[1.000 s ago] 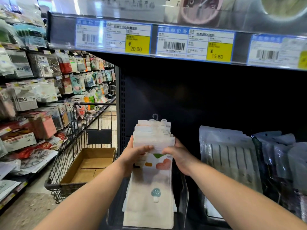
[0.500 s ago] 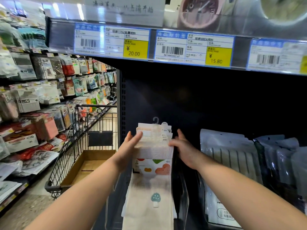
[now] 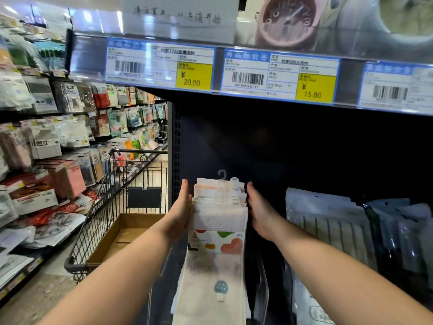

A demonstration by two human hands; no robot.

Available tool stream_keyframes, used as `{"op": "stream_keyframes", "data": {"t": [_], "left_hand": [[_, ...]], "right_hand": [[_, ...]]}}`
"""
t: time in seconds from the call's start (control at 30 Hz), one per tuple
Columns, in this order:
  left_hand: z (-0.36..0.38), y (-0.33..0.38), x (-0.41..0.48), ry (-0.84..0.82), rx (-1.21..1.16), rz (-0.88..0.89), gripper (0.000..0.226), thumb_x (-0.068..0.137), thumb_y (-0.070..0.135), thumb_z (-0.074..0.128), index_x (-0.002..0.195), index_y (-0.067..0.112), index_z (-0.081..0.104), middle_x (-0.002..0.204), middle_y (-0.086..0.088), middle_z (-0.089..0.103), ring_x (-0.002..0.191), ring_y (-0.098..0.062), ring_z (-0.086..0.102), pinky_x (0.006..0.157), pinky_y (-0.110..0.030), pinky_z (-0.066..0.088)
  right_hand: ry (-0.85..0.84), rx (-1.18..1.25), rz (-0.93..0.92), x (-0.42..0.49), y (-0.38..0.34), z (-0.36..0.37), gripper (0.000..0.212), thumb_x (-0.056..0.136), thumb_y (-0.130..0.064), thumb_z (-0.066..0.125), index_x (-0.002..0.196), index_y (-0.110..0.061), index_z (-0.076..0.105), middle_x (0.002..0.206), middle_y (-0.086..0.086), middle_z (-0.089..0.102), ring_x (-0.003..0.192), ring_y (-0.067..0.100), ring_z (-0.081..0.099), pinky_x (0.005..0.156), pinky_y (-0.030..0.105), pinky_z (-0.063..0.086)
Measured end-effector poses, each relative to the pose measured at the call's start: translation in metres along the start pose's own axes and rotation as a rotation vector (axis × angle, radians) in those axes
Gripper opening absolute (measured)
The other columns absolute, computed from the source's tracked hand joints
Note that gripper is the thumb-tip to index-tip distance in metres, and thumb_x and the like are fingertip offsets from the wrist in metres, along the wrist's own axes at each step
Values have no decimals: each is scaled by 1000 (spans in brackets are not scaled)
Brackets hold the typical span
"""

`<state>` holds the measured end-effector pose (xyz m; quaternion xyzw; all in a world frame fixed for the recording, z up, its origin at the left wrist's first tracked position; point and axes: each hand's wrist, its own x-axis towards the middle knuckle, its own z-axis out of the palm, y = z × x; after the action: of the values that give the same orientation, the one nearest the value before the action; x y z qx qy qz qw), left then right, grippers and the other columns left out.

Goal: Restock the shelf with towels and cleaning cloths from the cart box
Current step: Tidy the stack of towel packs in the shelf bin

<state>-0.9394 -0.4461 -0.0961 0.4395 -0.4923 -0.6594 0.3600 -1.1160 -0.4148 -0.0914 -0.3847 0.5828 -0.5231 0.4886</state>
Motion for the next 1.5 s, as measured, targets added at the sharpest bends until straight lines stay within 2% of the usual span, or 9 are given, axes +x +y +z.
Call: {"op": "stream_keyframes", "data": {"t": [0.17,0.33,0.47,0.73,0.87,1.03,1.17,1.3,1.5], "left_hand": [[5,-31,-29,63,-105,-43,73,93,61,16,144,13,38,143,-12,46,130,-29,44,101,-44,35],[0,-87,-38,129,17,-177,66,78,61,60,126,15,55,114,-13,66,88,-28,68,72,-39,56],[-3,-113,-49,137,193,-268,33,90,16,58,119,4,46,97,-10,64,81,-23,64,59,-31,53],[-1,-121,-54,144,164,-183,29,90,17,62,115,11,49,93,-1,64,77,-14,63,51,-23,50],[1,-120,-55,201,79,-152,25,90,14,61,113,15,49,106,-7,65,98,-27,65,83,-47,56],[3,-123,-51,249,31,-144,16,86,22,63,99,25,53,105,-7,66,94,-31,67,85,-53,55],[-7,-159,-21,335,187,-154,37,55,55,65,91,47,60,125,-5,56,106,-32,61,89,-51,53],[7,-125,-53,357,377,-136,41,84,29,60,125,26,58,138,-8,37,123,-35,45,102,-51,44],[12,-121,-52,340,745,-77,41,84,18,50,124,20,57,133,-5,51,122,-29,46,101,-45,43]], "right_hand": [[9,66,64,-28,16,0,40,95,-57,32,87,-31,63,99,-1,66,96,18,60,97,39,44],[5,0,204,-57,47,12,9,92,-21,52,88,-18,59,89,5,65,81,17,59,70,30,47],[65,-73,322,-66,74,25,35,80,-8,57,115,-13,59,109,12,67,98,27,64,75,35,53],[138,-231,433,-83,114,32,42,78,-4,60,119,-5,53,98,9,63,83,19,59,54,24,40],[157,-214,429,-82,113,34,41,76,-2,62,116,-4,53,100,12,66,84,24,66,57,26,51],[130,-89,370,-91,104,26,19,82,-9,70,89,-10,53,84,6,64,72,17,64,54,26,50],[134,-85,383,-86,111,32,52,78,-17,74,123,-6,50,106,14,68,88,26,69,63,31,57],[176,-147,363,-84,116,31,45,82,-9,66,120,-9,42,111,14,63,93,28,66,72,38,58],[212,-241,326,-83,113,30,32,82,-1,53,110,-14,47,108,11,62,94,28,64,79,40,57]]}}
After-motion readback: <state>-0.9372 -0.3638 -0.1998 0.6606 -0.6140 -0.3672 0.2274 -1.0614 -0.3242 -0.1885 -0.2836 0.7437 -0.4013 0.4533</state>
